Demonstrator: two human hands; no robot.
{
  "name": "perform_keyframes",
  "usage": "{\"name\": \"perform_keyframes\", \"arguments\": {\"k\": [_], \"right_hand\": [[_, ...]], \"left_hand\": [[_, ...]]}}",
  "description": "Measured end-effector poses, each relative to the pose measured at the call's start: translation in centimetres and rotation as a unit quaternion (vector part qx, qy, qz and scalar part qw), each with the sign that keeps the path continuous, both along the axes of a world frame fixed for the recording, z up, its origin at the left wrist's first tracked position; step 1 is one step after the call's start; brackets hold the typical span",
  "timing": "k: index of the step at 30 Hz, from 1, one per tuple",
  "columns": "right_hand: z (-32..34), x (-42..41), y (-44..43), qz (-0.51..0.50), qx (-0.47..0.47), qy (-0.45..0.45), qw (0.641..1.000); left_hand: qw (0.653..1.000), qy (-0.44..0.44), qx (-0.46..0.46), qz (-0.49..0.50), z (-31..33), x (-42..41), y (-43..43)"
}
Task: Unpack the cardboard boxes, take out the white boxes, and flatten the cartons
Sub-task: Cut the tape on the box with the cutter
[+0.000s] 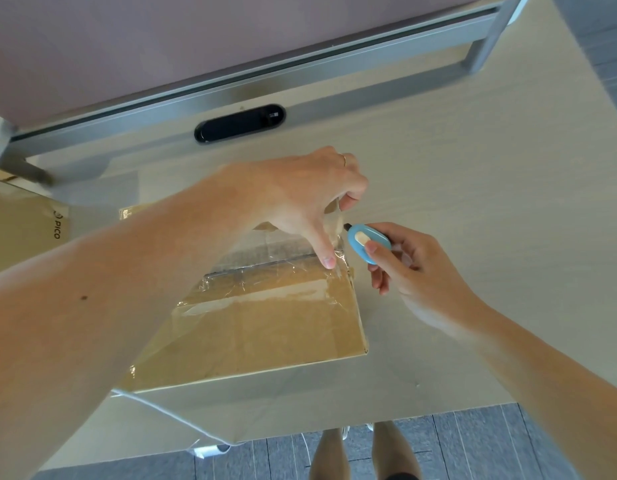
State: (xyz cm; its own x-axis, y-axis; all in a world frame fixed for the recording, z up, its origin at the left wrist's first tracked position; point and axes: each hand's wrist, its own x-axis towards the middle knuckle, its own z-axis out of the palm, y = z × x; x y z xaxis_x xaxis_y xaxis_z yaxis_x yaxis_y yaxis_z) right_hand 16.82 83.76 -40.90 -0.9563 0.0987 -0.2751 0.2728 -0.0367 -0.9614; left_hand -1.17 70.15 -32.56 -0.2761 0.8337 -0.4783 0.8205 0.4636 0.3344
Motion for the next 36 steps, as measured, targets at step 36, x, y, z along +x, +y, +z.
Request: {"name": "perform_keyframes", "arguments": {"k": [36], "right_hand": [[1.0, 1.0, -0.5, 0.042, 0.136, 0.017, 0.99]], "left_hand": [[1.0, 0.002, 0.019, 0.003, -0.7, -0.2, -0.2]]}}
